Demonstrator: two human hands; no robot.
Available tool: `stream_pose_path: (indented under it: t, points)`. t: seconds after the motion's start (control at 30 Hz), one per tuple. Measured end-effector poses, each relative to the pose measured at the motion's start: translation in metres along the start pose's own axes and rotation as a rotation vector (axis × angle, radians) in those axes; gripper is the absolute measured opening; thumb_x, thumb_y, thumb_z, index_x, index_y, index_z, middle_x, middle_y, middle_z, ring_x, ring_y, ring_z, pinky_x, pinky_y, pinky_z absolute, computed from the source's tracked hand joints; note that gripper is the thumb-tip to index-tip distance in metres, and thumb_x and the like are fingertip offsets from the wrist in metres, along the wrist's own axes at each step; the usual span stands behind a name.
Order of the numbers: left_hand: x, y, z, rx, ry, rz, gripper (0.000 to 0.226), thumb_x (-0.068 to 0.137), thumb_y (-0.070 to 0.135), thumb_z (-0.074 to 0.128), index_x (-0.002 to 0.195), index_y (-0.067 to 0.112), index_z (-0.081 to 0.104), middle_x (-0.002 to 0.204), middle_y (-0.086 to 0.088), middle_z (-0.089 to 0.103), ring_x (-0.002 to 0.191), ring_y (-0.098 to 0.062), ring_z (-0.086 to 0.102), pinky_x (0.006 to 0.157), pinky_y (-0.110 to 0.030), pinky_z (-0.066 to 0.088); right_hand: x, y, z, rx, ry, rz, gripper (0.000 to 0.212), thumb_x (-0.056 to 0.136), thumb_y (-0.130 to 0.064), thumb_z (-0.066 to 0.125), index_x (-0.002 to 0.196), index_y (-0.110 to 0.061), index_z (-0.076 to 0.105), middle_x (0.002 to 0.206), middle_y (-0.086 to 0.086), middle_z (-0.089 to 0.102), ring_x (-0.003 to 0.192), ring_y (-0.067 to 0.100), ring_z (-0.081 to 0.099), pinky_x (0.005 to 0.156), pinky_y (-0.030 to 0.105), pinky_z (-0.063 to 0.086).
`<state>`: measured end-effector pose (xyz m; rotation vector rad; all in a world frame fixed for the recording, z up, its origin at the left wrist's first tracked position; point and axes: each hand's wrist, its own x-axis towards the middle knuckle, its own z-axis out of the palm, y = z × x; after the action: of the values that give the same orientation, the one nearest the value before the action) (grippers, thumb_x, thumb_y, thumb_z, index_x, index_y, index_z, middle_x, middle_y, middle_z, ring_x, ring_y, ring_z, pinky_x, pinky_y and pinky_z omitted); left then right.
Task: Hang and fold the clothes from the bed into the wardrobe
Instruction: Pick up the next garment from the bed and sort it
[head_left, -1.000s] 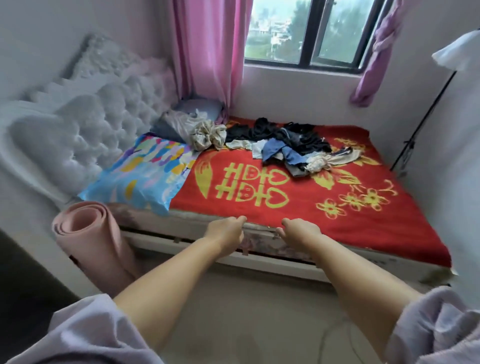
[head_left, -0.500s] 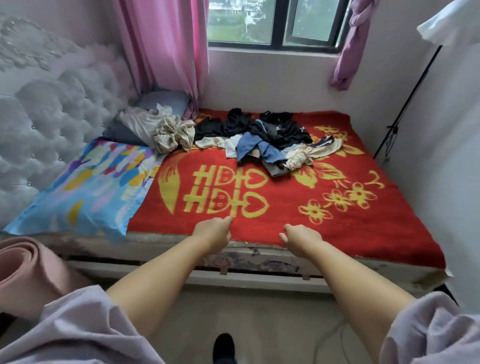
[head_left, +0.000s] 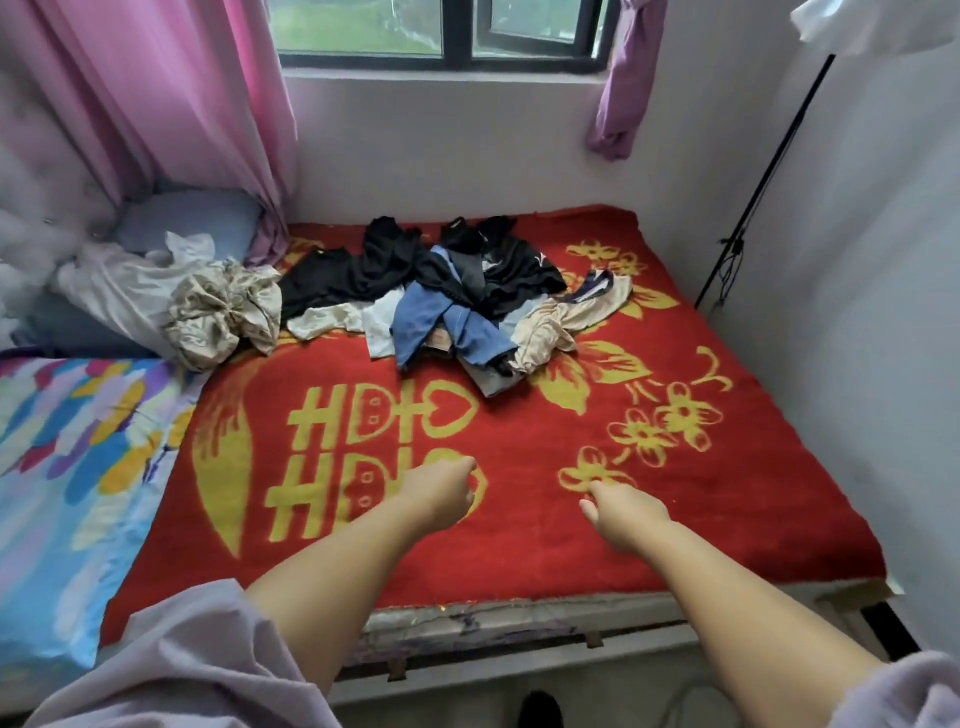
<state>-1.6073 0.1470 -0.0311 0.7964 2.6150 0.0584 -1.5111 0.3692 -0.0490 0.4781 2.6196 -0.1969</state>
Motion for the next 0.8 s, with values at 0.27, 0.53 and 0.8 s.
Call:
stream_pose_path:
  t: [0.27, 0.53, 0.8]
  points:
    - [0.157, -0.009, 0.003, -0.082, -0.069, -0.075, 0.038, 0.099, 0.024, 0.035, 0.136, 0.016, 0.04, 0.113, -0.006, 0.061, 0.095, -0.026, 0.061, 0.066, -0.034, 0.046, 0.178, 0.021, -0.024, -0.039, -0.038, -0.11, 0.039, 0.103, -0.038, 0.028, 0.13, -0.015, 0.045, 0.124, 0.008, 0.058, 0.11, 0.03, 0.058, 0.077, 0.037, 0.043]
    - [0.315, -0.028, 0.041, -0.157, -0.152, -0.125, 0.041, 0.097, 0.021, 0.035, 0.138, 0.02, 0.04, 0.123, -0.004, 0.058, 0.106, -0.026, 0.059, 0.084, -0.039, 0.051, 0.366, 0.025, 0.007, 0.032, -0.09, -0.15, 0.036, 0.102, -0.033, 0.031, 0.128, -0.015, 0.048, 0.123, 0.006, 0.055, 0.111, 0.03, 0.056, 0.083, 0.036, 0.044]
    - [0.507, -0.082, 0.042, -0.164, 0.214, -0.066, 0.038, 0.093, 0.017, 0.045, 0.13, 0.016, 0.05, 0.118, -0.007, 0.057, 0.114, -0.028, 0.051, 0.088, -0.042, 0.045, 0.548, 0.007, 0.056, 0.202, 0.108, 0.027, 0.039, 0.097, -0.026, 0.04, 0.132, -0.011, 0.047, 0.137, 0.011, 0.042, 0.128, 0.03, 0.038, 0.1, 0.04, 0.036]
